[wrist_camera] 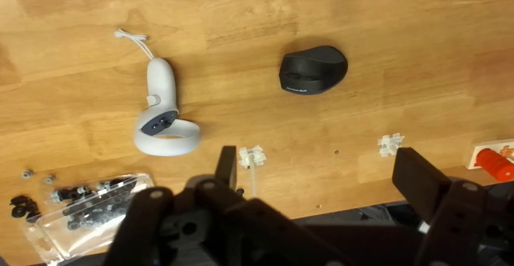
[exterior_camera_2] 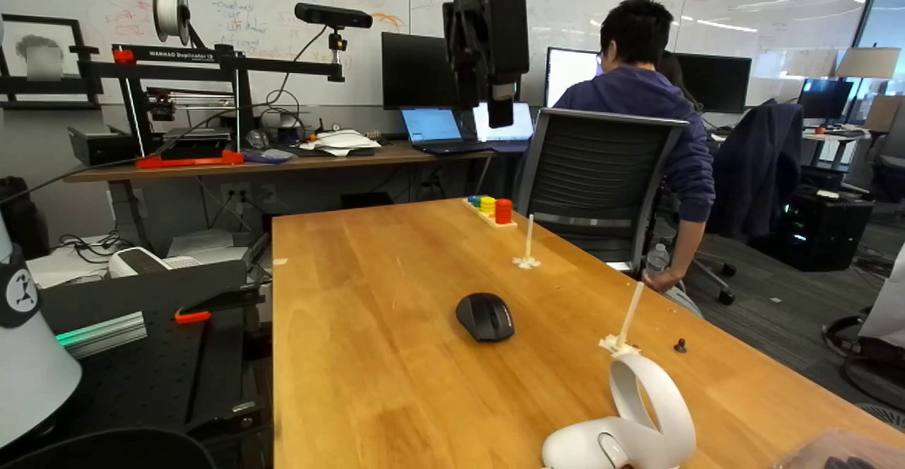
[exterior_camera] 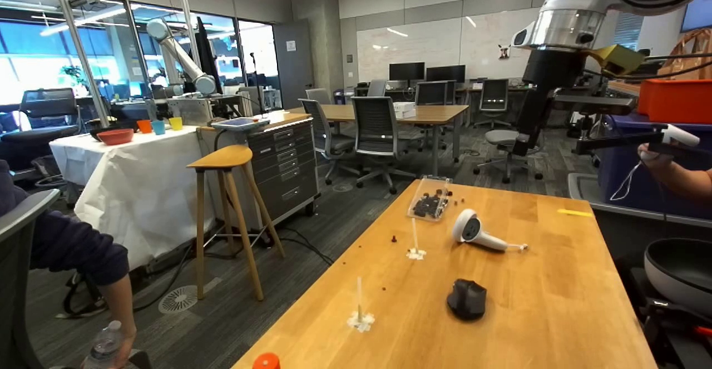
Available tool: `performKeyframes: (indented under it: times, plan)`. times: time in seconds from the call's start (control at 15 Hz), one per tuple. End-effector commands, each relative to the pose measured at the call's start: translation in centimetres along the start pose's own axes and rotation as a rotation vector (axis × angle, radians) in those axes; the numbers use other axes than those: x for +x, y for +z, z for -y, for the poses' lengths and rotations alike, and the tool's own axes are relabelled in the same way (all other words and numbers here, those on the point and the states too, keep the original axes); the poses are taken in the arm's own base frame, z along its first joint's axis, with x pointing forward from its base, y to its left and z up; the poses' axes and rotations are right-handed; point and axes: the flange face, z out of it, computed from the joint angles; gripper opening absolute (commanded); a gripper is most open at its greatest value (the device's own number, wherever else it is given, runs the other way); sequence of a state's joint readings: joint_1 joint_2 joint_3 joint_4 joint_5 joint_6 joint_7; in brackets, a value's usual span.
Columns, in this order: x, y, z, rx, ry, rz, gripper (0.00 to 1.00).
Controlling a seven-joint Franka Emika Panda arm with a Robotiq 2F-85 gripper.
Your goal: Left click on the mouse
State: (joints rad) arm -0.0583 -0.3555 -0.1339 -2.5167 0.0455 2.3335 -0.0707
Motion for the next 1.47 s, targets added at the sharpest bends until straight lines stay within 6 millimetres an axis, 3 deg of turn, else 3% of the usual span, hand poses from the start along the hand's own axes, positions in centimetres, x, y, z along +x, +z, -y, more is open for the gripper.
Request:
performKeyframes:
  times: [0.0,0.33,0.4,0.73,1.07,1.4]
  plan:
    - [3.4,1.6,1.5,0.004,-0.022,-0.042,1.0]
    - [6.6,4.8,2.7,0.018,-0.024,-0.045,1.0]
    - [7.0,5.5,2.8,0.019,-0.025,-0.043,0.8]
    - [8.6,9.9,3.2,0.019,-0.025,0.026,0.42]
    - [8.9,14.2,3.7,0.006,-0.043,0.088,0.02]
    - [8.7,18.3,4.3,-0.011,-0.061,0.136,0.01]
